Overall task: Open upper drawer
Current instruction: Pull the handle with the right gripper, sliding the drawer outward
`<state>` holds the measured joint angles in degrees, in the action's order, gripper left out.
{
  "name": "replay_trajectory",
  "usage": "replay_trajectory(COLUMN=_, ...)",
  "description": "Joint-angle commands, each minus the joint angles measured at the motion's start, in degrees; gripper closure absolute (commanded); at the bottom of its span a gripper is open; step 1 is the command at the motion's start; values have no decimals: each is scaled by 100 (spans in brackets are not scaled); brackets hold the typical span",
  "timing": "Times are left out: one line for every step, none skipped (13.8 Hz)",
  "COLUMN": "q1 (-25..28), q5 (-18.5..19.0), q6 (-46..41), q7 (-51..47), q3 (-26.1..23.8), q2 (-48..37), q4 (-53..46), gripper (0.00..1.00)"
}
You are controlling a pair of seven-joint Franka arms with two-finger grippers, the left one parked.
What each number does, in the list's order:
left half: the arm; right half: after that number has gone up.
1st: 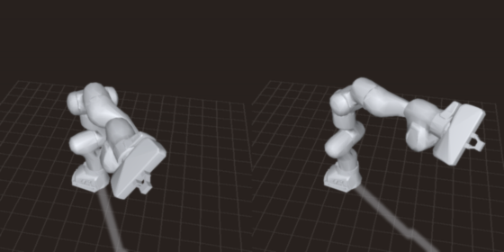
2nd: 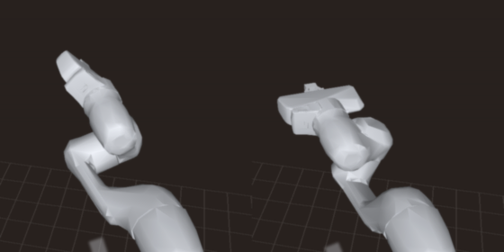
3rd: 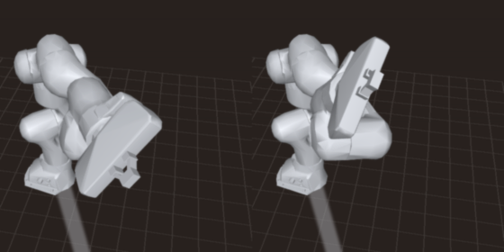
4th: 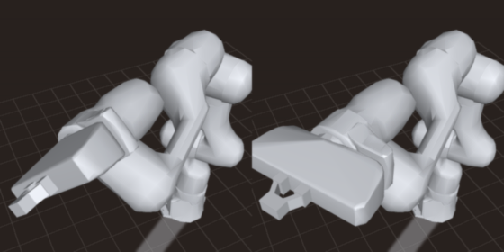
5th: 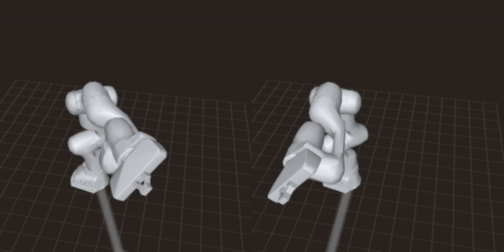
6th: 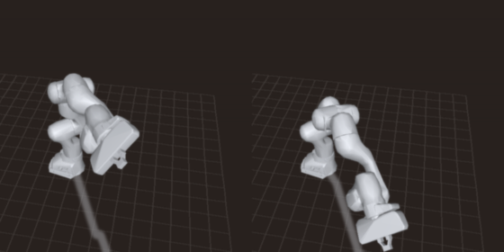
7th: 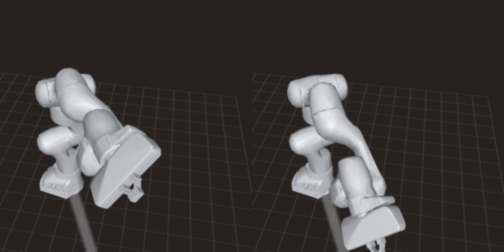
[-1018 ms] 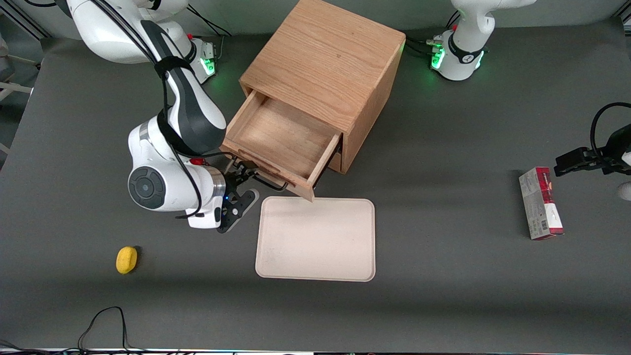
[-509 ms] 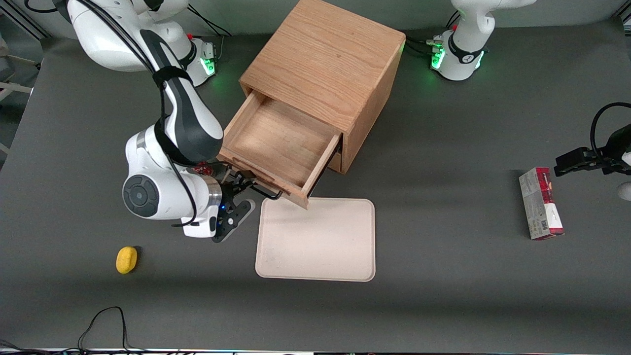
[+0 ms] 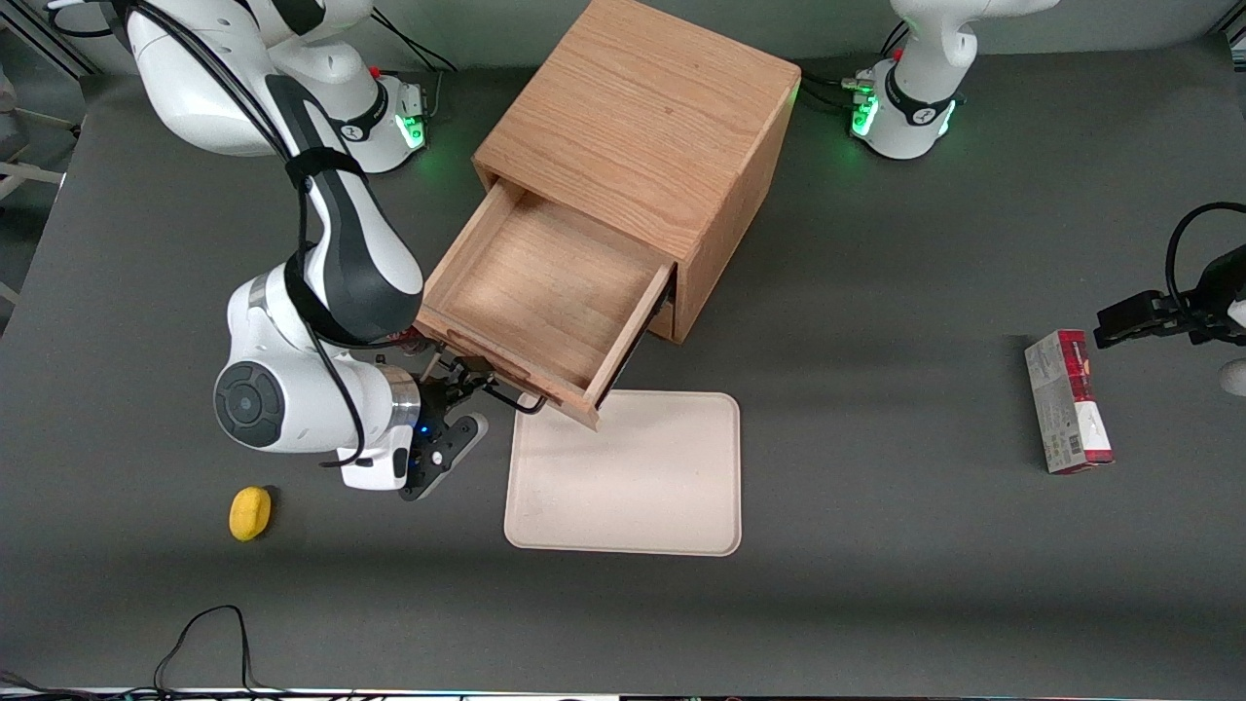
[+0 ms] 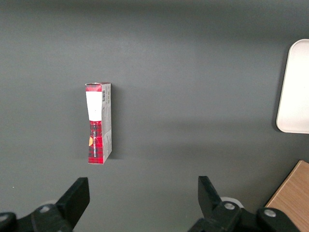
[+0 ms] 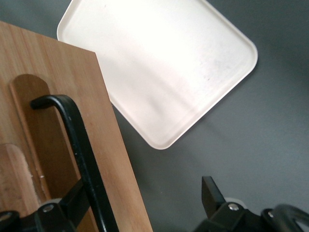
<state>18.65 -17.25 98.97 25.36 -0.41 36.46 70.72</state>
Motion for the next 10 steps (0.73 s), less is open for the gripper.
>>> replay_trajectory(q1=-64, q5=-77, q6=43, q7=119, q3=5, q2=133, q4=-278, gripper=0)
replay_trajectory(q1=-64, q5=-77, q6=104, q7=101, q3=5, q2=124, q4=-278, gripper=0)
replay_trajectory(q1=-64, q5=-77, q6=174, q7=101, q3=5, q2=124, q4=-278, gripper=0)
replay_trajectory(q1=-64, q5=-68, q6=219, q7=101, q3=5, q2=133, q4=-278, gripper=0)
replay_trajectory(q1=-64, q5=-68, q6=280, q7=101, q3=5, q2=133, q4=-270, gripper=0)
replay_trajectory(q1=-64, q5=-59, q6=333, q7=101, q3=14, q2=133, q4=-270, gripper=0)
replay_trajectory(q1=-64, q5=-50, q6=368, q7=101, q3=14, q2=133, q4=-270, gripper=0)
replay_trajectory(q1=-64, q5=-41, q6=377, q7=92, q3=14, q2=133, q4=-270, gripper=0)
replay_trajectory(q1=-64, q5=-41, q6=429, q7=101, q3=14, q2=133, q4=-261, gripper=0)
replay_trajectory(q1=-64, q5=-33, q6=482, q7=101, q3=23, q2=142, q4=-261, gripper=0)
